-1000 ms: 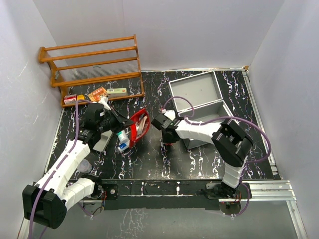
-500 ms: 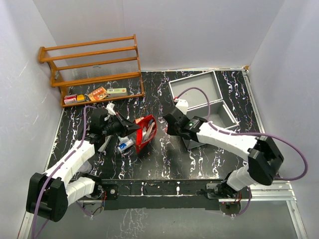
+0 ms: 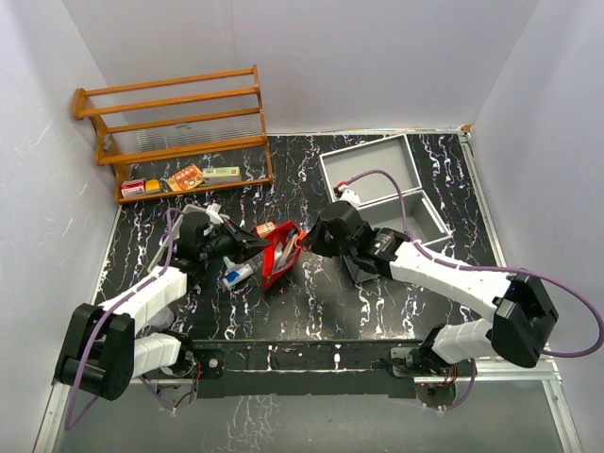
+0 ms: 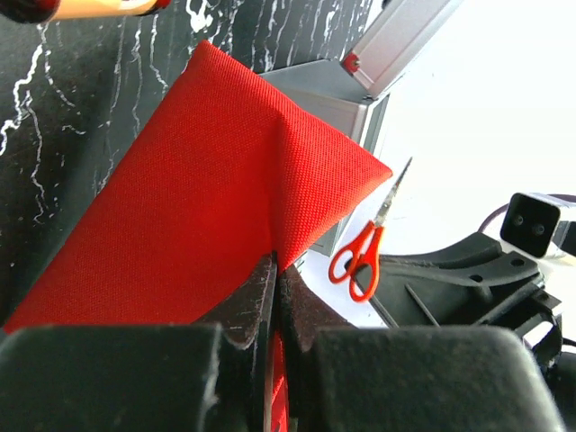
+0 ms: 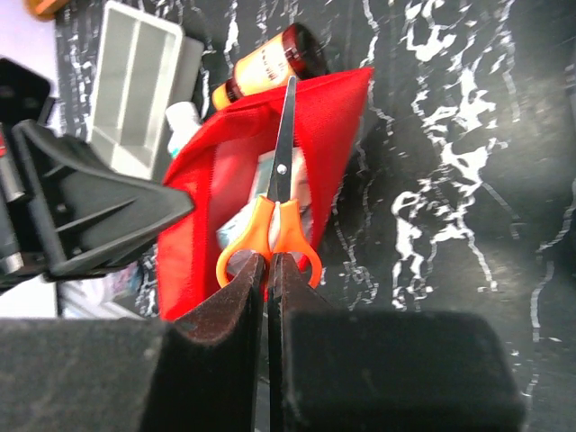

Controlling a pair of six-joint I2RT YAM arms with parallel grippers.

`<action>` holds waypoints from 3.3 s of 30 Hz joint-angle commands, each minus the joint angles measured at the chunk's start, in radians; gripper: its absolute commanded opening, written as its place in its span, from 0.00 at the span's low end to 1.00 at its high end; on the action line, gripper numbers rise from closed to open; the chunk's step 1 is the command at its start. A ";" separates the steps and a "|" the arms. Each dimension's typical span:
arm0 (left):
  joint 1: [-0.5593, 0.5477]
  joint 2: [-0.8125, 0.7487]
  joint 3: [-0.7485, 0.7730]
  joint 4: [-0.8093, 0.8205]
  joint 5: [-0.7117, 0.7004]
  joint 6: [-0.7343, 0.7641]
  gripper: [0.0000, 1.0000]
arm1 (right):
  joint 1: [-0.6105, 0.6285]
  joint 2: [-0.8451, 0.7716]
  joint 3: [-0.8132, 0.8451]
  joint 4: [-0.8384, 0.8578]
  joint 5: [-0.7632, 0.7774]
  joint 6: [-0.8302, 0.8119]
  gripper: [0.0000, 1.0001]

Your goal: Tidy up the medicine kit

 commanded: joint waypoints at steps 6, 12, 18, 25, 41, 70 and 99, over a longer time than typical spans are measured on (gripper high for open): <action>-0.008 0.022 -0.022 0.095 0.028 -0.053 0.00 | 0.004 0.002 -0.071 0.294 -0.131 0.187 0.00; -0.008 0.024 -0.031 0.089 0.028 -0.055 0.00 | 0.015 0.044 -0.102 0.419 -0.156 0.242 0.00; -0.008 0.026 -0.031 0.091 0.029 -0.058 0.00 | 0.038 0.096 -0.100 0.423 -0.148 0.295 0.00; -0.008 0.022 -0.032 0.091 0.031 -0.059 0.00 | 0.047 0.145 -0.102 0.429 -0.146 0.322 0.00; -0.009 0.015 -0.030 0.082 0.035 -0.052 0.00 | 0.048 0.145 -0.061 0.312 -0.156 0.299 0.22; -0.008 0.013 0.013 0.014 0.088 0.018 0.00 | 0.039 0.218 0.190 -0.049 0.191 -0.220 0.26; -0.009 0.059 0.146 -0.170 0.232 0.288 0.45 | 0.017 0.277 0.224 -0.235 0.320 -0.073 0.00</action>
